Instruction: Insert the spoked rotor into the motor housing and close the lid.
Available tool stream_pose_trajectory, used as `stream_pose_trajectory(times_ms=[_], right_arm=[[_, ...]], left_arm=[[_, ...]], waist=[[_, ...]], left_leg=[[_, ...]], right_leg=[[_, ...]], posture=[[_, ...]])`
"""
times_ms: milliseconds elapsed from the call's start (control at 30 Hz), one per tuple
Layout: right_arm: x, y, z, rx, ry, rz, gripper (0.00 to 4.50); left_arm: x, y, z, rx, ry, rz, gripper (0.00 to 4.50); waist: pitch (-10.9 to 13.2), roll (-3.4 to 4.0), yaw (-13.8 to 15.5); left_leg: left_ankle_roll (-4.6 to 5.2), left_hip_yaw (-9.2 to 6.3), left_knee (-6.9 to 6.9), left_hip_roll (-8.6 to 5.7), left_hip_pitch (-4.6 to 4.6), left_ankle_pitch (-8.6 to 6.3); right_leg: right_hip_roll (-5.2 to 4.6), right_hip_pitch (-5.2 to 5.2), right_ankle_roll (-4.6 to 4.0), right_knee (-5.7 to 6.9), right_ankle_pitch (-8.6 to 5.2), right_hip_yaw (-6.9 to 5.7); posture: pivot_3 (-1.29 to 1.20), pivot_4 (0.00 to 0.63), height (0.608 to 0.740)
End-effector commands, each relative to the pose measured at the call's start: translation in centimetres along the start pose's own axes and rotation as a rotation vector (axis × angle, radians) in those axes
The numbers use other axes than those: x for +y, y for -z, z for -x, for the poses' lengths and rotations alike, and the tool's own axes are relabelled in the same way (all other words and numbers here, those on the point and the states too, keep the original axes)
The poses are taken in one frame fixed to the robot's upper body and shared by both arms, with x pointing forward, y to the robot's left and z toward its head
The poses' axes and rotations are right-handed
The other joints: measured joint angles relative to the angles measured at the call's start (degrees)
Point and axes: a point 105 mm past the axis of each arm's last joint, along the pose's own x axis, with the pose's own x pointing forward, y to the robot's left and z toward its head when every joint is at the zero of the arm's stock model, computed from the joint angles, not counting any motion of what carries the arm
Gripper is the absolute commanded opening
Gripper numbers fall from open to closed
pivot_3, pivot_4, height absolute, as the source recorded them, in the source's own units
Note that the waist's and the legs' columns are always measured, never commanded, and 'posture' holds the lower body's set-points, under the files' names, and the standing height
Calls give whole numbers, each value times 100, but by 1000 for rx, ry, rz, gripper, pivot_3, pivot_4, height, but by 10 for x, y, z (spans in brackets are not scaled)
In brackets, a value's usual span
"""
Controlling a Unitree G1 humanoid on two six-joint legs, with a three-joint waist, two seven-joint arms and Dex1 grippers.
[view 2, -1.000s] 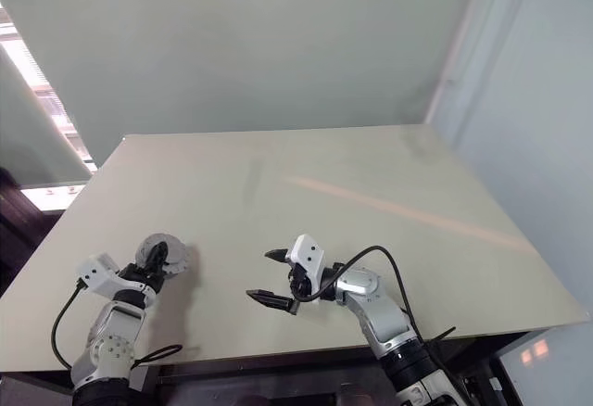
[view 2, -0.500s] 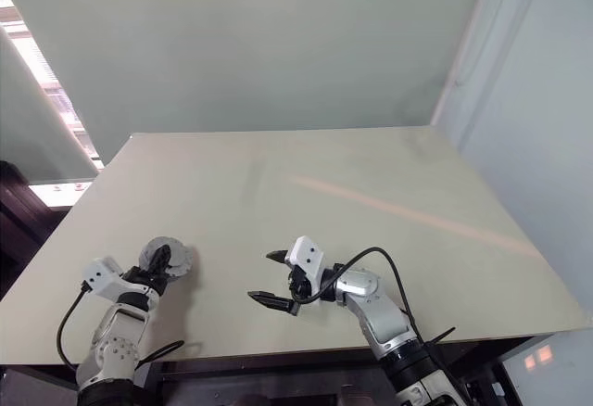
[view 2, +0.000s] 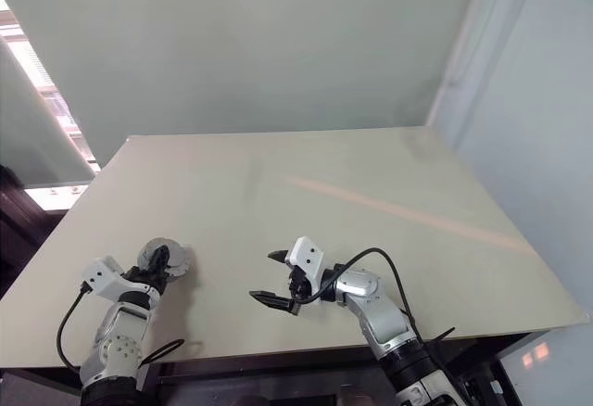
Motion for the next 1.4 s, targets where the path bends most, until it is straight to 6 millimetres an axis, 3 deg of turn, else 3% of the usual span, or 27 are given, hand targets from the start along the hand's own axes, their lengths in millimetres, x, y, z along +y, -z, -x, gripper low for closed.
stream_pose_trajectory(times_ms=[33, 200, 333, 600, 767, 933, 1133, 1233, 1400], right_arm=[[-3, -10, 0, -29, 6, 40, 4500], [-4, -9, 0, -25, 4, 40, 4500], [-4, -7, 0, -21, 4, 39, 4500], [-6, -6, 1, -14, 8, 40, 4500], [-7, -4, 2, -9, 10, 42, 4500], [-11, -5, 5, -33, 44, 10, 4500], [-30, -11, 21, -103, 165, -85, 4500], [-44, -15, 38, -137, 253, -137, 4500], [-50, -11, 64, -92, 310, -154, 4500]], left_arm=[[8, -12, 1, -42, -32, -25, 2938], [9, -12, 2, -48, -44, -26, 4492], [12, -15, 4, -63, -63, -43, 4492], [42, -30, 10, -132, -249, -141, 4492], [43, -31, 18, -120, -238, -125, 4492], [14, -52, 44, -145, 27, -96, 4492], [-21, -68, 72, -83, 270, -161, 4492], [-56, -64, 81, -27, 459, -222, 4492], [-93, -49, 86, 58, 655, -304, 4492]], waist=[[0, -1, 1], [-2, -4, 26], [-6, -10, 48], [-11, -15, 48], [-12, -16, 46], [-13, -19, 11], [-8, -10, 10], [-6, -7, 7], [-6, 7, 2]], left_leg=[[-1, 0, 1, 1, 1, 1], [-1, -3, 5, -1, -4, 1], [-1, -2, 10, -4, -6, 0], [-1, -3, 14, -3, -4, 0], [-1, -2, 14, -3, -4, 0], [-1, 0, 12, -1, -6, -1], [-2, -1, 19, 3, -4, 0], [-1, 0, 33, 0, -6, -1], [-1, 8, 39, 2, -5, -1]], right_leg=[[2, 0, -1, 1, 0, -1], [1, -1, -1, 1, 1, -2], [-3, 1, 0, 1, 1, -2], [-2, 2, 0, 3, 2, -2], [-2, 2, 1, 3, 2, -2], [-2, -1, 0, 2, 2, -1], [-1, 3, -6, 7, -2, -4], [-3, 10, -13, 7, -7, -4], [-2, 10, -10, 7, -5, 0]], posture=[[0, 0, 740], [0, 0, 740], [0, 0, 740], [0, 0, 740], [0, 0, 740], [0, 0, 740], [0, 0, 740], [0, 0, 740], [0, 0, 740]])
